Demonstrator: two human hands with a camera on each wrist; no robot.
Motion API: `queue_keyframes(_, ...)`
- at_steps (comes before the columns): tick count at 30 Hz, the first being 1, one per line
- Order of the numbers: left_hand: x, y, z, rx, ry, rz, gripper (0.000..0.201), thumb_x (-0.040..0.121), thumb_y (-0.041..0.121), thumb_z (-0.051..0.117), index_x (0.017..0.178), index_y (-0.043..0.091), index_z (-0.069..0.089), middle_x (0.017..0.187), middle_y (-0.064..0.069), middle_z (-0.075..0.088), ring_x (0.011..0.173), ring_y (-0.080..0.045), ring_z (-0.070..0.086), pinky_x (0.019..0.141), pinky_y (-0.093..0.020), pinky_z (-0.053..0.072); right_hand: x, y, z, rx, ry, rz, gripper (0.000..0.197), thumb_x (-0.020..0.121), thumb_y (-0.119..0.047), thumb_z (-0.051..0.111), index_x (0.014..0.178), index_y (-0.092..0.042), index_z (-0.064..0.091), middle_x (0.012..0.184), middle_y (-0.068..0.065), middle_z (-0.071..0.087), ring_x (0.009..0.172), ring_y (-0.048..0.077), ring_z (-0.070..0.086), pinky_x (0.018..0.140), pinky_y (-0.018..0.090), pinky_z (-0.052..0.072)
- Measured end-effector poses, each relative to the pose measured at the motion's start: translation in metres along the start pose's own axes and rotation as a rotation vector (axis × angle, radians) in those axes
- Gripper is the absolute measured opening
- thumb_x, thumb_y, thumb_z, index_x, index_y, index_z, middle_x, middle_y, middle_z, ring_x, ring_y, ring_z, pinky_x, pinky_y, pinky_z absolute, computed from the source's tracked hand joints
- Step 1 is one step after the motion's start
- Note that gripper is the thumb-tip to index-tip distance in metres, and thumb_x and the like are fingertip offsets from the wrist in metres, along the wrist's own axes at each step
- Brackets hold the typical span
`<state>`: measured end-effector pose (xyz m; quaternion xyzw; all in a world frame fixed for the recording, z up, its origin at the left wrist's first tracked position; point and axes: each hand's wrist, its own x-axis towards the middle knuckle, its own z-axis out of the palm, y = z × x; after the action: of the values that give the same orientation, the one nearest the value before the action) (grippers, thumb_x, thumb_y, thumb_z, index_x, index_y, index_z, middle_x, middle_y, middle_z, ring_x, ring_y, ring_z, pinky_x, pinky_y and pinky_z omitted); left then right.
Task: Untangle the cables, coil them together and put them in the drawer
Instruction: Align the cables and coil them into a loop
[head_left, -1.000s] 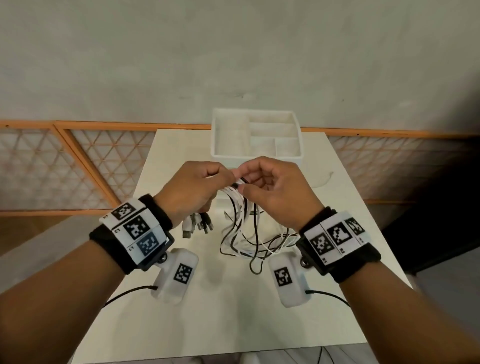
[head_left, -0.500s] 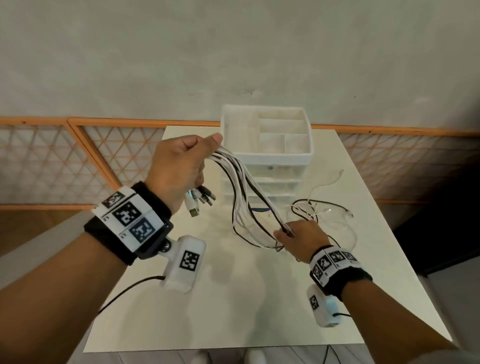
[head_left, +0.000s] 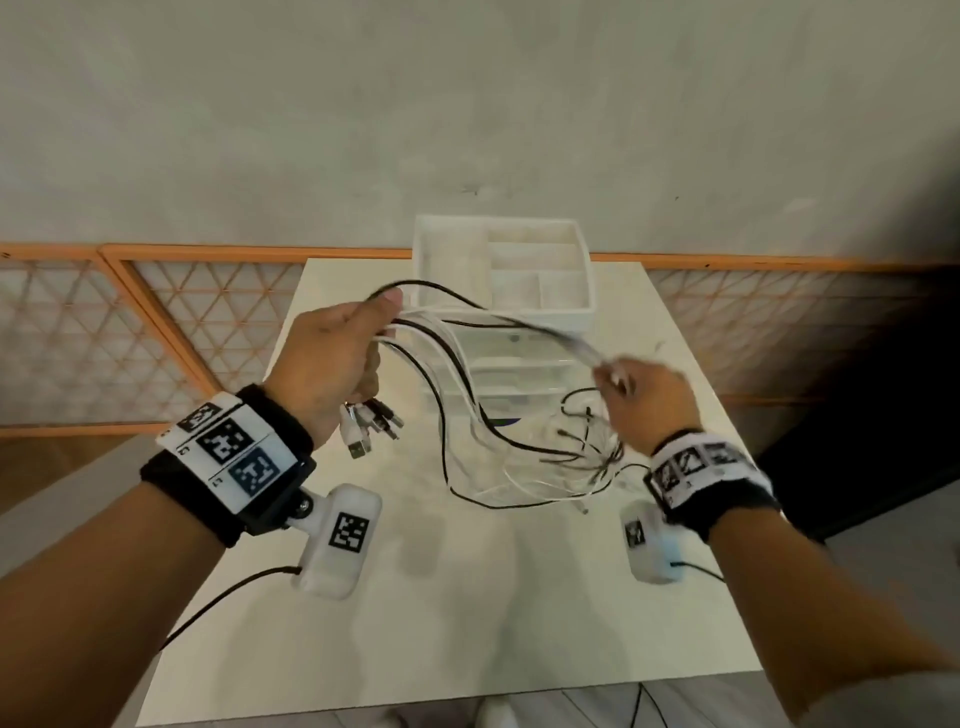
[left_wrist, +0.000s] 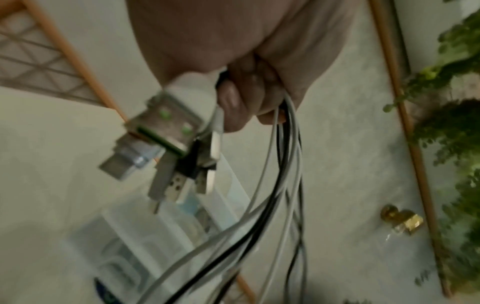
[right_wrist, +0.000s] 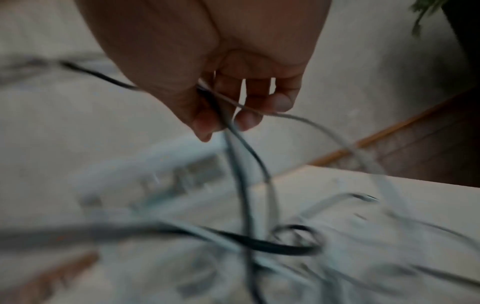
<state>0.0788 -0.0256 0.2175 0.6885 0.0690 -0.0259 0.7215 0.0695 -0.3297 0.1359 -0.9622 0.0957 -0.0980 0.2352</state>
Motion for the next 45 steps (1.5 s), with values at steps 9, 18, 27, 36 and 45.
queue_keyframes(9, 0.000, -0.001, 0.010, -0.107, 0.042, 0.007, 0.044, 0.092, 0.038, 0.064, 0.062, 0.018, 0.038, 0.042, 0.006, 0.024, 0.035, -0.012, 0.018, 0.038, -0.020, 0.021, -0.040, 0.051, 0.069, -0.021, -0.312, 0.420, 0.052, 0.092, -0.052, 0.057, 0.107, -0.003, 0.065, 0.106, 0.021, 0.067, 0.101, 0.037, 0.064, 0.075, 0.032, 0.045)
queue_keyframes(18, 0.002, -0.030, -0.002, 0.189, 0.206, -0.054, 0.045, 0.083, 0.052, 0.070, 0.069, 0.010, 0.064, 0.042, 0.004, 0.036, 0.042, -0.018, 0.031, 0.042, -0.023, 0.029, 0.020, -0.025, -0.067, 0.623, 0.436, 0.061, 0.011, 0.092, -0.024, 0.064, 0.092, -0.020, 0.074, 0.068, -0.009, 0.064, 0.058, 0.004, 0.056, 0.062, 0.017, 0.046)
queue_keyframes(27, 0.013, 0.021, -0.013, -0.341, 0.230, 0.171, 0.027, 0.089, 0.037, 0.069, 0.068, 0.023, 0.062, 0.070, -0.008, 0.038, 0.037, -0.012, 0.021, 0.041, -0.023, 0.023, -0.035, 0.082, 0.050, -0.125, -0.228, 0.472, 0.032, 0.098, -0.035, 0.053, 0.111, -0.012, 0.071, 0.111, 0.017, 0.071, 0.106, 0.037, 0.064, 0.088, 0.036, 0.048)
queue_keyframes(36, 0.012, -0.001, 0.002, -0.091, 0.205, 0.102, 0.033, 0.088, 0.039, 0.070, 0.064, 0.019, 0.061, 0.042, 0.007, 0.024, 0.037, -0.012, 0.021, 0.039, -0.020, 0.023, 0.006, 0.012, -0.012, 0.953, 0.047, 0.504, 0.032, 0.105, -0.027, 0.039, 0.100, -0.006, 0.063, 0.072, 0.012, 0.069, 0.050, 0.029, 0.067, 0.057, 0.039, 0.060)
queue_keyframes(45, 0.012, 0.012, -0.009, -0.167, 0.163, 0.071, 0.028, 0.091, 0.037, 0.066, 0.079, 0.012, 0.063, 0.042, 0.007, 0.022, 0.039, -0.012, 0.018, 0.041, -0.022, 0.018, 0.019, 0.029, -0.013, 0.427, 0.086, 0.156, 0.057, 0.090, -0.012, 0.065, 0.140, -0.024, 0.042, 0.133, -0.007, 0.052, 0.117, 0.024, 0.057, 0.103, 0.049, 0.048)
